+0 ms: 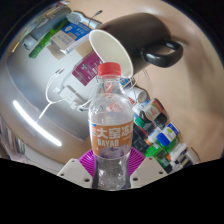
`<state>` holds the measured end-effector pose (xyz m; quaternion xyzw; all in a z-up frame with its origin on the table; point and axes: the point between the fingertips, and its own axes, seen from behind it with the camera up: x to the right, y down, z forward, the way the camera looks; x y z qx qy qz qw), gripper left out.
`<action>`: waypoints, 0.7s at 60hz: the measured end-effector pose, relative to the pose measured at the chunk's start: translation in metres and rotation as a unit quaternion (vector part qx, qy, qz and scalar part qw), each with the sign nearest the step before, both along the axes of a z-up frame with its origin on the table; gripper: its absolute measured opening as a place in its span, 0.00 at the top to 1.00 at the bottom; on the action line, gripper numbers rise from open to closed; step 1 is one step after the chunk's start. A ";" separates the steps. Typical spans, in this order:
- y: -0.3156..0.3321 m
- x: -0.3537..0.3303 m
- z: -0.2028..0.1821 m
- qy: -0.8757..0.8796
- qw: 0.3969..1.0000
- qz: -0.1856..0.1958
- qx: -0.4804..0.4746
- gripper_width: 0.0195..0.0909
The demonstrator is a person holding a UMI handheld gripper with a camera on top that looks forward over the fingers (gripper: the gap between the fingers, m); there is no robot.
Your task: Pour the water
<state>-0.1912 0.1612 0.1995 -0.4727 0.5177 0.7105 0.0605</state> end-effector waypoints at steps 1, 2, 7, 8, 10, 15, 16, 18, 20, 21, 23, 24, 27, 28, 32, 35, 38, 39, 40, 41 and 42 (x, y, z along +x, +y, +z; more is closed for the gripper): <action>0.002 0.002 0.001 0.008 1.000 -0.004 -0.004 0.76; 0.002 0.002 0.001 0.016 1.000 -0.008 -0.007 0.75; 0.004 0.011 0.004 0.052 0.998 -0.029 -0.023 0.76; 0.004 0.013 0.005 0.057 0.998 -0.034 -0.024 0.76; 0.007 0.015 0.006 0.065 0.997 -0.040 -0.027 0.76; 0.009 0.018 0.008 0.075 0.996 -0.051 -0.029 0.75; 0.009 0.018 0.009 0.076 0.995 -0.051 -0.028 0.75; 0.009 0.017 0.011 0.076 0.996 -0.047 -0.026 0.75; 0.008 0.014 0.013 0.070 0.997 -0.040 -0.019 0.75; 0.007 0.013 0.015 0.063 0.997 -0.036 -0.013 0.75; 0.005 0.012 0.019 0.039 0.999 -0.029 0.002 0.75; 0.004 0.011 0.021 0.022 0.999 -0.024 0.014 0.75; -0.001 0.011 0.029 -0.050 0.996 -0.012 0.067 0.75; -0.003 0.014 0.034 -0.079 0.993 -0.011 0.090 0.75; -0.011 0.032 0.060 -0.221 0.956 -0.023 0.191 0.76; -0.015 0.050 0.084 -0.331 0.905 -0.031 0.265 0.76; -0.015 0.080 0.108 -0.423 0.841 -0.050 0.335 0.75; -0.014 0.090 0.118 -0.450 0.819 -0.058 0.351 0.75; -0.010 0.103 0.129 -0.475 0.797 -0.068 0.366 0.75; -0.008 0.115 0.138 -0.500 0.775 -0.077 0.380 0.75; -0.006 0.119 0.150 -0.527 0.755 -0.086 0.381 0.75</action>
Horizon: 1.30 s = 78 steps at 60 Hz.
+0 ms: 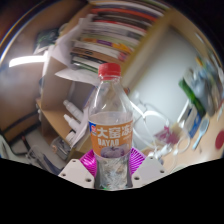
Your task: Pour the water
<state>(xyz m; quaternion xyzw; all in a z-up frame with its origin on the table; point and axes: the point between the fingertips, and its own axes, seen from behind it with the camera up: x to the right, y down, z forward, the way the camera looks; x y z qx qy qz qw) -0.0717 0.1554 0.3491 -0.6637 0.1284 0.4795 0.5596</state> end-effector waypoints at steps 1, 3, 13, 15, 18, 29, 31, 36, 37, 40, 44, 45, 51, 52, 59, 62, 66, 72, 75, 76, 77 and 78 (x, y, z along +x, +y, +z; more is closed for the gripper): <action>0.002 0.012 0.007 -0.027 0.999 -0.013 0.018 0.75; 0.008 0.038 0.016 -0.081 0.995 -0.042 0.046 0.75; 0.050 0.179 -0.030 -0.341 0.913 -0.203 0.090 0.75; 0.056 0.204 -0.059 -0.387 0.892 -0.220 0.083 0.75; 0.069 0.230 -0.100 -0.424 0.875 -0.225 0.056 0.76; 0.079 0.292 -0.223 -0.448 0.864 -0.229 -0.022 0.75; 0.081 0.298 -0.236 -0.448 0.863 -0.231 -0.030 0.75; 0.082 0.303 -0.263 -0.438 0.868 -0.231 -0.040 0.75; 0.082 0.303 -0.269 -0.437 0.869 -0.229 -0.044 0.75; 0.080 0.303 -0.282 -0.430 0.872 -0.230 -0.051 0.74; 0.079 0.300 -0.277 -0.428 0.868 -0.250 -0.015 0.75; 0.078 0.299 -0.278 -0.435 0.865 -0.250 -0.014 0.75; 0.080 0.301 -0.278 -0.433 0.864 -0.256 -0.019 0.75; 0.080 0.301 -0.278 -0.430 0.866 -0.256 -0.021 0.75; 0.080 0.300 -0.278 -0.437 0.865 -0.244 -0.022 0.70; 0.080 0.299 -0.278 -0.438 0.866 -0.241 -0.022 0.62; 0.079 0.297 -0.285 -0.446 0.866 -0.221 -0.043 0.52; 0.067 0.288 -0.299 -0.444 0.874 -0.174 -0.090 0.09; 0.056 0.287 -0.294 -0.440 0.877 -0.169 -0.092 0.08; 0.052 0.287 -0.293 -0.439 0.878 -0.168 -0.094 0.09; 0.048 0.288 -0.290 -0.439 0.877 -0.169 -0.096 0.09; 0.044 0.289 -0.288 -0.440 0.876 -0.171 -0.098 0.09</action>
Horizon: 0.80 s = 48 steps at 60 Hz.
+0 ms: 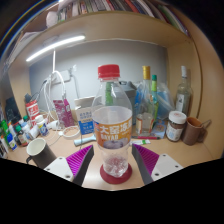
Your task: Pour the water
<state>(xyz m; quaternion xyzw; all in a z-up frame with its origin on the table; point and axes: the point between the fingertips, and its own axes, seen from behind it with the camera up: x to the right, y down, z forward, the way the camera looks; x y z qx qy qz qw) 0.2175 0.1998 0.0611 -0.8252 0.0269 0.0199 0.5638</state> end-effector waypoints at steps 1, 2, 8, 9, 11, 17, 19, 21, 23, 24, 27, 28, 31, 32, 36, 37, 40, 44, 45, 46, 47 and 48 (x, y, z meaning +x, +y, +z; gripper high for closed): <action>-0.004 0.001 0.002 -0.001 1.000 -0.003 -0.001 0.09; -0.009 0.002 0.005 -0.003 1.000 -0.005 -0.003 0.09; -0.041 0.003 0.023 -0.006 1.000 -0.013 -0.008 0.09; -0.047 0.003 0.027 -0.005 1.000 -0.015 -0.009 0.09; -0.062 0.003 0.036 0.000 1.000 -0.017 -0.010 0.09; -0.104 -0.003 0.072 0.011 1.000 -0.021 0.000 0.09; -0.121 -0.006 0.084 0.012 1.000 -0.022 0.002 0.09; -0.137 -0.008 0.095 0.010 1.000 -0.023 0.003 0.09; -0.154 -0.009 0.107 0.007 1.000 -0.025 0.004 0.09; -0.161 -0.010 0.113 0.005 1.000 -0.027 0.007 0.09; -0.186 -0.013 0.132 0.001 0.999 -0.033 0.013 0.10; -0.193 -0.015 0.137 0.000 0.999 -0.033 0.013 0.09; -0.216 -0.019 0.153 0.003 0.999 -0.034 0.011 0.09; -0.223 -0.021 0.157 0.004 0.999 -0.034 0.011 0.09; -0.253 -0.028 0.183 0.003 0.999 -0.032 0.014 0.09; -0.260 -0.030 0.190 0.001 0.999 -0.029 0.015 0.09; -0.282 -0.036 0.208 -0.009 0.999 -0.024 0.021 0.09; -0.309 -0.043 0.225 -0.017 1.000 -0.017 0.018 0.09; -0.315 -0.045 0.229 -0.017 1.000 -0.016 0.018 0.09; -0.321 -0.047 0.233 -0.017 1.000 -0.014 0.018 0.10; -0.325 -0.048 0.236 -0.016 1.000 -0.012 0.019 0.09; -0.331 -0.050 0.240 -0.015 1.000 -0.012 0.018 0.09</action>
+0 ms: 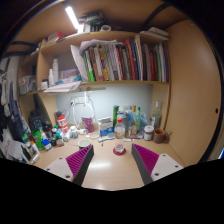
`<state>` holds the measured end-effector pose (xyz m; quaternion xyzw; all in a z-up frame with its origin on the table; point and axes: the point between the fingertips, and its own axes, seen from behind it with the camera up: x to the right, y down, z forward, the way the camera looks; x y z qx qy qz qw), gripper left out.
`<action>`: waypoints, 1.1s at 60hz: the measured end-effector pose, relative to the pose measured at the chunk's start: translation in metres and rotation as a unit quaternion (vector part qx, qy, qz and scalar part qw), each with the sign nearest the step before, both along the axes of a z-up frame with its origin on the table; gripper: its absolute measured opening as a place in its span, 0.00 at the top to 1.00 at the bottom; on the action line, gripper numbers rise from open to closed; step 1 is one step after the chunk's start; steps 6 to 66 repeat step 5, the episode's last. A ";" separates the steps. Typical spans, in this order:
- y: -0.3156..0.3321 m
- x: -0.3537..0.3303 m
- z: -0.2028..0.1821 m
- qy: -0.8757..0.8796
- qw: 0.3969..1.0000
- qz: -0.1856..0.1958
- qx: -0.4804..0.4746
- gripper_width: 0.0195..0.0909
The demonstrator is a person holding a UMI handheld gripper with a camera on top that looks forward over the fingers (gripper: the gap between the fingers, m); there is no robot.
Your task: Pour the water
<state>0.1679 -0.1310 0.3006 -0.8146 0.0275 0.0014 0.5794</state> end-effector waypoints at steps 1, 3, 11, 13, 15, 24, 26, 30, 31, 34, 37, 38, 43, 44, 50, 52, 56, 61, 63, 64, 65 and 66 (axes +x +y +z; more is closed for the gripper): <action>-0.005 -0.002 0.004 0.001 1.000 0.000 0.000 0.09; -0.015 -0.006 0.010 0.004 1.000 0.003 0.001 0.09; -0.024 -0.008 0.015 0.005 1.000 0.008 0.001 0.09; -0.024 -0.008 0.015 0.005 1.000 0.008 0.001 0.09; -0.024 -0.008 0.015 0.005 1.000 0.008 0.001 0.09; -0.024 -0.008 0.015 0.005 1.000 0.008 0.001 0.09; -0.024 -0.008 0.015 0.005 1.000 0.008 0.001 0.09; -0.024 -0.008 0.015 0.005 1.000 0.008 0.001 0.09; -0.024 -0.008 0.015 0.005 1.000 0.008 0.001 0.09; -0.024 -0.008 0.015 0.005 1.000 0.008 0.001 0.09; -0.024 -0.008 0.015 0.005 1.000 0.008 0.001 0.09; -0.024 -0.008 0.015 0.005 1.000 0.008 0.001 0.09; -0.024 -0.008 0.015 0.005 1.000 0.008 0.001 0.09; -0.024 -0.008 0.015 0.005 1.000 0.008 0.001 0.09; -0.024 -0.008 0.015 0.005 1.000 0.008 0.001 0.09; -0.024 -0.008 0.015 0.005 1.000 0.008 0.001 0.09; -0.024 -0.008 0.015 0.005 1.000 0.008 0.001 0.09; -0.024 -0.008 0.015 0.005 1.000 0.008 0.001 0.09; -0.024 -0.008 0.015 0.005 1.000 0.008 0.001 0.09; -0.024 -0.008 0.015 0.005 1.000 0.008 0.001 0.09; -0.024 -0.008 0.015 0.005 1.000 0.008 0.001 0.09; -0.024 -0.008 0.015 0.005 1.000 0.008 0.001 0.09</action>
